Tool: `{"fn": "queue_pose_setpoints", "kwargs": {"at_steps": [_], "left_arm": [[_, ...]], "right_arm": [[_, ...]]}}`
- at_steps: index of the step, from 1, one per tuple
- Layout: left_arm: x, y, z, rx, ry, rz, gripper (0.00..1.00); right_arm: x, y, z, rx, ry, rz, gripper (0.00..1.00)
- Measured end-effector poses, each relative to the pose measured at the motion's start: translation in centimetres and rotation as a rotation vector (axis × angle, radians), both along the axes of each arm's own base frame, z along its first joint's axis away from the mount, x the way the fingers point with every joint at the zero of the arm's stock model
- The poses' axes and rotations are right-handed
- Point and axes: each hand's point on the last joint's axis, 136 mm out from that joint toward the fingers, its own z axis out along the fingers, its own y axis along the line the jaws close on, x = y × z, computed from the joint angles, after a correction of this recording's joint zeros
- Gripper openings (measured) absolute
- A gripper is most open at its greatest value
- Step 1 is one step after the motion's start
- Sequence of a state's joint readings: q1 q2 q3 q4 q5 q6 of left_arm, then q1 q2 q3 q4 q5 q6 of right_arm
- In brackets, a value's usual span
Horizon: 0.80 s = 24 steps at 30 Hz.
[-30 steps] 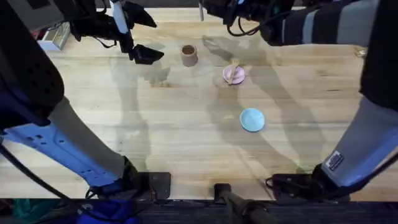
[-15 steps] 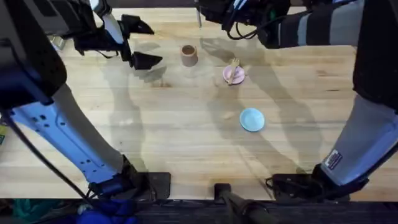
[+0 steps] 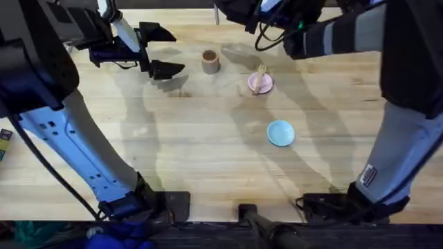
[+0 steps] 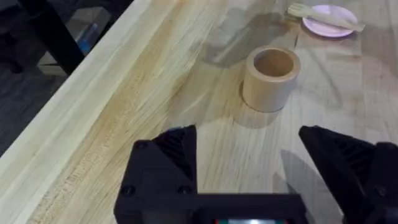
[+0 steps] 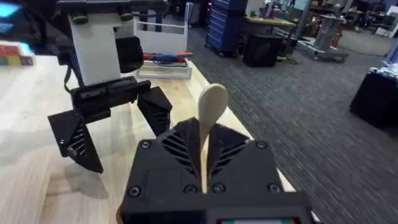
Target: Pick up a utensil and set it on the pink plate, then put the other utensil in the container.
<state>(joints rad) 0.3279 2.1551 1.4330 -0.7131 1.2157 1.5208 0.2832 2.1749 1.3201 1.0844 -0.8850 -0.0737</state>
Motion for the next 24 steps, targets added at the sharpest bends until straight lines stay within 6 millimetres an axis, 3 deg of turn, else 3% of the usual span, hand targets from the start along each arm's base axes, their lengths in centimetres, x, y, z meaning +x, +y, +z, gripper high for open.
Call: {"fn": "queue_pose_setpoints", "kwargs": {"at_steps": [10, 24], "left_arm": [[-0.2, -0.1, 0.2, -0.018, 0.007, -0.002, 0.993], [-0.2, -0.2, 0.3, -0.022, 0.005, -0.002, 0.993]], "right_arm": [[-0.8, 0.0, 0.0, 0.130, -0.037, 0.053, 0.035], [-2.8, 0.6, -0.6, 0.113, 0.021, 0.173, 0.034]]}}
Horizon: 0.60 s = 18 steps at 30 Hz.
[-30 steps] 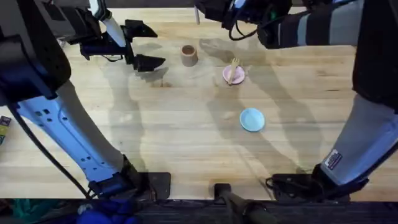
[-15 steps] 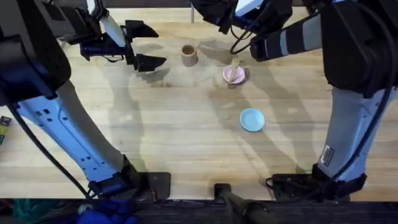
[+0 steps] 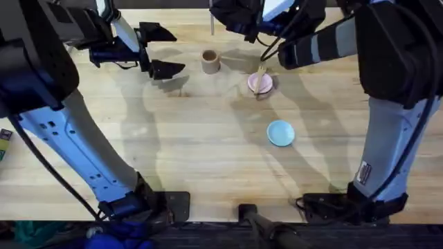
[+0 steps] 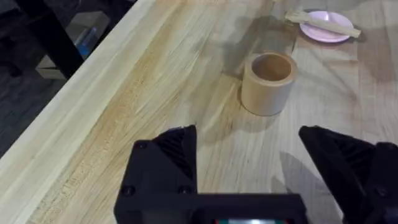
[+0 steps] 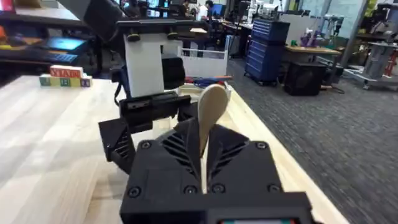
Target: Pick up a utensil and set it on the pink plate, then put the other utensil in the container.
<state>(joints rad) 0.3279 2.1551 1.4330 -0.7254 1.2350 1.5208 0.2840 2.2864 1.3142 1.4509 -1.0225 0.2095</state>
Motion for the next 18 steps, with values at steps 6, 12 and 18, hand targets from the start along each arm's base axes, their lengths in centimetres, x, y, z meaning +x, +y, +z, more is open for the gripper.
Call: {"fn": "queue_pose_setpoints", "kwargs": {"at_steps": [6, 12, 18], "left_arm": [[0.0, 0.0, 0.0, 0.000, 0.000, 0.000, 0.993], [0.0, 0.0, 0.0, 0.000, 0.000, 0.000, 0.993], [0.0, 0.0, 0.0, 0.000, 0.000, 0.000, 0.993]], "right_arm": [[-0.4, 0.2, -1.0, -0.010, 0.024, 0.011, 0.034], [-2.4, 3.8, -3.0, -0.046, 0.041, 0.078, 0.035], [-3.2, 5.4, -4.1, -0.080, 0.046, 0.099, 0.034]]}}
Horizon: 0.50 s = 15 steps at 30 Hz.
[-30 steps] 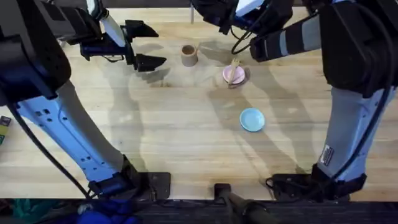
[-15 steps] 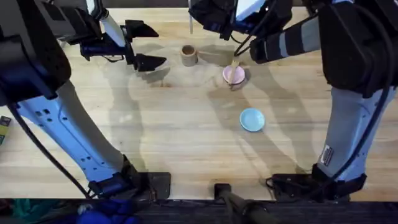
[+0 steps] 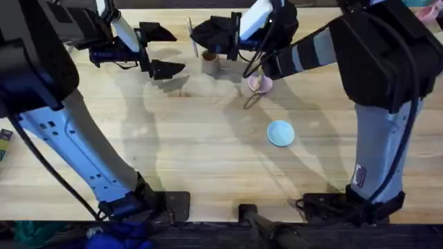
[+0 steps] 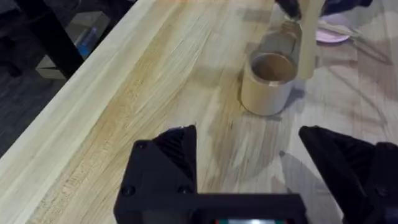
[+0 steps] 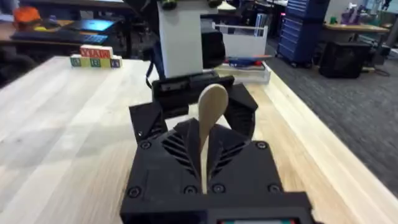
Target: Pick up a utensil and set it on the pink plate, then put the other utensil in the container.
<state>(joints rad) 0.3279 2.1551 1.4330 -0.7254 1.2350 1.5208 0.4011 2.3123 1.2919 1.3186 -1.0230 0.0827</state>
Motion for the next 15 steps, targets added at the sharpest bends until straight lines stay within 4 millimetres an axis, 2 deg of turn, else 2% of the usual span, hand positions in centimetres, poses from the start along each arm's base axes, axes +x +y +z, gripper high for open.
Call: {"fn": "queue_pose_setpoints", "kwargs": {"at_steps": [15], "left_arm": [[0.0, 0.0, 0.0, 0.000, 0.000, 0.000, 0.993]], "right_arm": [[0.3, 0.2, -1.9, -0.059, 0.002, -0.014, 0.035]]}}
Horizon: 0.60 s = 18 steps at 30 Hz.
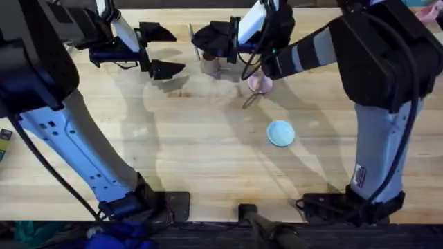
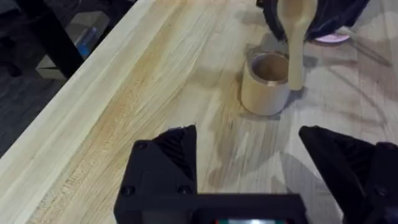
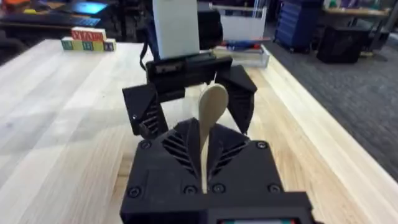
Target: Pick up a utensil and set it on the pink plate, then put the other utensil in the container.
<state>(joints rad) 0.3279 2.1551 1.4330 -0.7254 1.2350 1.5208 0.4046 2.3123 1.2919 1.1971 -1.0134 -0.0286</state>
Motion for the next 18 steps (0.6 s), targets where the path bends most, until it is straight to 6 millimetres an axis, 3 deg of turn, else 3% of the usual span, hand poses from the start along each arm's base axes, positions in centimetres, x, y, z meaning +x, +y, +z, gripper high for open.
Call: {"fn": "queue_pose_setpoints", "kwargs": {"at_steps": [18], "left_arm": [[0.0, 0.0, 0.0, 0.000, 0.000, 0.000, 0.993]], "right_arm": [[-0.4, 0.6, -2.3, -0.049, 0.017, 0.010, 0.035]]}}
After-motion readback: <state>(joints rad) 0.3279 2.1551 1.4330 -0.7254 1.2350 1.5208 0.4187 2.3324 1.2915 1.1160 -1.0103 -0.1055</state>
